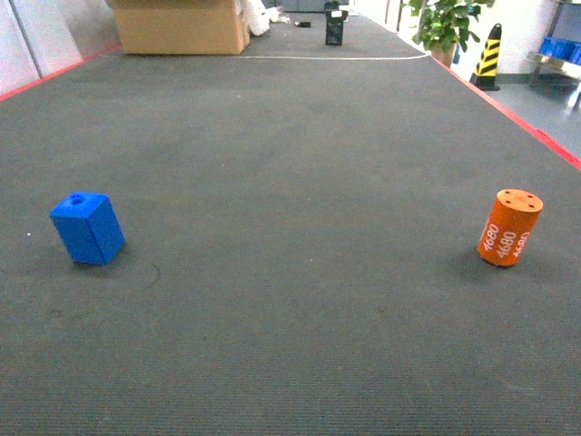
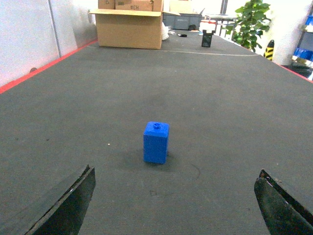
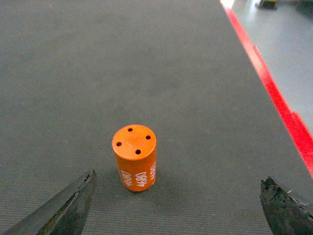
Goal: Sort blue parts and orange caps into right shelf containers
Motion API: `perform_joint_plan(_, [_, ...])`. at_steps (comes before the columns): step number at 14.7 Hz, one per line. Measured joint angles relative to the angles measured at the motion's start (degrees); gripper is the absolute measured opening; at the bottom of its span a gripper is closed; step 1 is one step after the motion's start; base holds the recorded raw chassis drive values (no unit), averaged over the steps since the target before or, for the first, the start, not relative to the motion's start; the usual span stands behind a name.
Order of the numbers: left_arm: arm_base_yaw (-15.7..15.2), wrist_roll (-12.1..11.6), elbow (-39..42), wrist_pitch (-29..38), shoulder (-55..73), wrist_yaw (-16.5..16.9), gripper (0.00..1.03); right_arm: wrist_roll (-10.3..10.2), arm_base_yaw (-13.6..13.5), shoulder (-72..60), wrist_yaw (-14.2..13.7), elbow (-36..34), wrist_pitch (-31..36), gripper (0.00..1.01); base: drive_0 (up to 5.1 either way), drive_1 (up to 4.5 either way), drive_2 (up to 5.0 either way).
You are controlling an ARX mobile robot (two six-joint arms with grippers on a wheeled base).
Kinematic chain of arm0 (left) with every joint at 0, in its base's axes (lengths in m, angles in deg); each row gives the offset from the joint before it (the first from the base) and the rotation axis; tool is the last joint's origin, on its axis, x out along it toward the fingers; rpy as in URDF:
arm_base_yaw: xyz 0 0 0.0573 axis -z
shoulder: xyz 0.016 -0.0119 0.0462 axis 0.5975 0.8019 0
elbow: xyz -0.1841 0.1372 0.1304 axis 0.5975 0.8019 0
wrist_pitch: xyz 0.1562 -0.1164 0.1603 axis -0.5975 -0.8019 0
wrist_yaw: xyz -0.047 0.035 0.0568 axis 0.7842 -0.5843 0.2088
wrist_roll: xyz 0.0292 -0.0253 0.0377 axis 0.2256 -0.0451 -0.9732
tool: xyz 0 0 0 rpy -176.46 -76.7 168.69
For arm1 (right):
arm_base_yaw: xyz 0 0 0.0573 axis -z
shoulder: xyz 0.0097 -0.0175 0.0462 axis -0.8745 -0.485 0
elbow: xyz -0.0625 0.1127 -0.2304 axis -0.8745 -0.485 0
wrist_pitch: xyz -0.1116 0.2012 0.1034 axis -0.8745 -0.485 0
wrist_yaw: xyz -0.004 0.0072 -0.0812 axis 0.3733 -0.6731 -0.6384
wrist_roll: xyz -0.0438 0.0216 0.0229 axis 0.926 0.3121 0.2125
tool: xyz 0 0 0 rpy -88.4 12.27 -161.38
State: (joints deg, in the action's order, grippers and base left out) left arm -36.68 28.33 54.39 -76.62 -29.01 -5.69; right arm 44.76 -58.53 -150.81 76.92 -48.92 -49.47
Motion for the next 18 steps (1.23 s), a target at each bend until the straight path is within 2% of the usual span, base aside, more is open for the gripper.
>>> perform_joint_plan(1, [0.00,-0.02,0.00,0.00,0.00,0.00,0.98,-1.01,-0.33,-4.79,0.22,4.04,-2.38,0.98,0.0,0.00,0.0])
perform_joint_plan(3, [0.00,0.00,0.00,0.02,0.00,0.02,0.98,-1.57,-2.19,-13.68,-0.87,13.62,-5.97,0.98,0.0,0.00,0.0])
perform_joint_plan(8, [0.00,0.00,0.00,0.00,0.00,0.00,0.98,-2.86,-4.13,-24.61,-1.77,28.59,-13.18,0.98,0.0,0.00,0.0])
perform_joint_plan(10, [0.00,0.00,0.00,0.00,0.00,0.00,0.98,-3.06,-4.72,-27.21,-2.71,28.98,-14.60,0.98,0.0,0.00,0.0])
perform_joint_plan(11, [0.00,0.00,0.00,0.02,0.00,0.00,0.98,-3.06,-4.90,-28.61,-3.08,29.22,-14.36,0.90,0.0,0.00,0.0])
perform_joint_plan(14, [0.00,0.00,0.00,0.02,0.00,0.02,0.98,-2.99,-5.57,-29.31,-2.75,27.26,-10.43,0.53,0.0,0.00,0.0])
perform_joint_plan(15, [0.00,0.00,0.00,0.00,0.00,0.00,0.98,-2.86,-5.81,-28.06,-2.49,25.29,-8.44,0.45,0.0,0.00,0.0])
perform_joint_plan(17, [0.00,0.00,0.00,0.00,0.00,0.00,0.98,-2.05,-6.29,-24.02,-2.56,18.78,-2.73,0.45,0.0,0.00,0.0])
perform_joint_plan(18, [1.62,0.24,-1.07,-4.33,1.38,-4.92,0.98,-1.16,-6.71,-20.59,-2.78,14.16,0.94,0.45,0.0,0.00,0.0])
